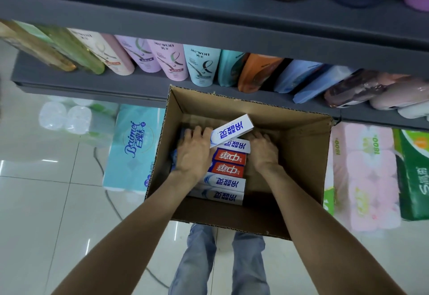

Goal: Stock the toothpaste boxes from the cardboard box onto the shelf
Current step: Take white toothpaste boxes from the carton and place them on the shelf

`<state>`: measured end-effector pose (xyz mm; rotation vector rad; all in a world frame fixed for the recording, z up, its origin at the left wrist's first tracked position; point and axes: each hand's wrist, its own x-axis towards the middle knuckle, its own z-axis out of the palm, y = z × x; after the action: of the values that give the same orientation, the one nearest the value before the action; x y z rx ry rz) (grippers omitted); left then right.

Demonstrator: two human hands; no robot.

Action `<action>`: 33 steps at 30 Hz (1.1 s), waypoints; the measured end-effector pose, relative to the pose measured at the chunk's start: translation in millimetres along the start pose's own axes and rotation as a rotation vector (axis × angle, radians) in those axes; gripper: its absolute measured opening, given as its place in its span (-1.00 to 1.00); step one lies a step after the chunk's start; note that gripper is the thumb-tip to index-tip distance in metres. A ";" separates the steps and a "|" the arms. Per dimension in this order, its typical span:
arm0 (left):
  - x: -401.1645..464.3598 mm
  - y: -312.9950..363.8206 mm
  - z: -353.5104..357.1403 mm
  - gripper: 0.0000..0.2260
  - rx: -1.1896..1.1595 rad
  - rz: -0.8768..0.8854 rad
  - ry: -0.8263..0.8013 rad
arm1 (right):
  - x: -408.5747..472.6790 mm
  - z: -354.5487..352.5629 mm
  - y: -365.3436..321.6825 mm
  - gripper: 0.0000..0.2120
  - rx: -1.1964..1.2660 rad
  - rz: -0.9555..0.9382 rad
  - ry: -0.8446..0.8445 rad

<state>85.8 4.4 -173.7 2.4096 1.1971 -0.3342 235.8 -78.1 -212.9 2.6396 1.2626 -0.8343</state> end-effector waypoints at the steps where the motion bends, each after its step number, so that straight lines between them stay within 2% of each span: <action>1: -1.4 0.7 -1.0 -0.56 -0.021 -0.016 0.001 | -1.9 -1.8 0.5 -0.60 0.031 0.015 0.017; 3: -5.5 1.2 -6.5 -0.57 -0.073 -0.021 0.012 | -14.9 -10.7 2.2 -0.59 0.160 0.050 0.093; 7: -16.9 3.3 -29.8 -0.61 -0.288 0.033 0.030 | -63.9 -46.4 4.4 -0.63 0.489 -0.008 0.186; 10: -34.5 10.5 -68.9 -0.67 -0.685 0.035 -0.100 | -104.0 -79.0 1.5 -0.66 0.743 -0.051 0.288; 12: -52.4 16.1 -95.5 -0.70 -0.973 0.017 -0.183 | -126.8 -99.0 3.1 -0.65 0.828 -0.050 0.391; 14: -70.2 21.3 -118.6 -0.71 -1.138 -0.054 -0.199 | -150.3 -125.5 5.2 -0.65 0.938 -0.001 0.467; 17: -93.0 31.4 -150.1 -0.76 -1.219 -0.135 -0.138 | -187.9 -172.6 8.3 -0.74 1.153 0.047 0.576; 19: -108.5 38.8 -169.9 -0.78 -1.211 -0.079 -0.063 | -213.6 -203.5 10.7 -0.81 1.335 0.020 0.626; 21: -126.5 46.8 -192.5 -0.75 -1.161 0.090 0.061 | -238.9 -231.6 10.4 -0.82 1.504 -0.065 0.627; 23: -142.4 53.5 -219.8 -0.73 -0.963 0.323 0.227 | -260.7 -255.8 9.3 -0.76 1.641 -0.153 0.620; 25: -151.1 60.6 -251.7 -0.71 -0.662 0.610 0.437 | -280.2 -280.4 6.9 -0.70 1.631 -0.198 0.637; 27: -155.8 68.6 -286.2 -0.65 -0.289 0.874 0.685 | -292.7 -302.6 6.3 -0.62 1.491 -0.182 0.677; 30: -158.4 78.9 -334.5 -0.66 0.030 1.046 0.947 | -302.6 -331.5 7.8 -0.51 1.341 -0.268 0.616; 33: -161.2 94.6 -370.5 -0.67 0.203 1.131 1.058 | -314.6 -360.4 9.1 -0.63 1.285 -0.369 0.562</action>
<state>74.2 17.1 240.9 3.0091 -0.1499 1.3111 239.6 -188.8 252.6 3.9014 1.7732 -1.3468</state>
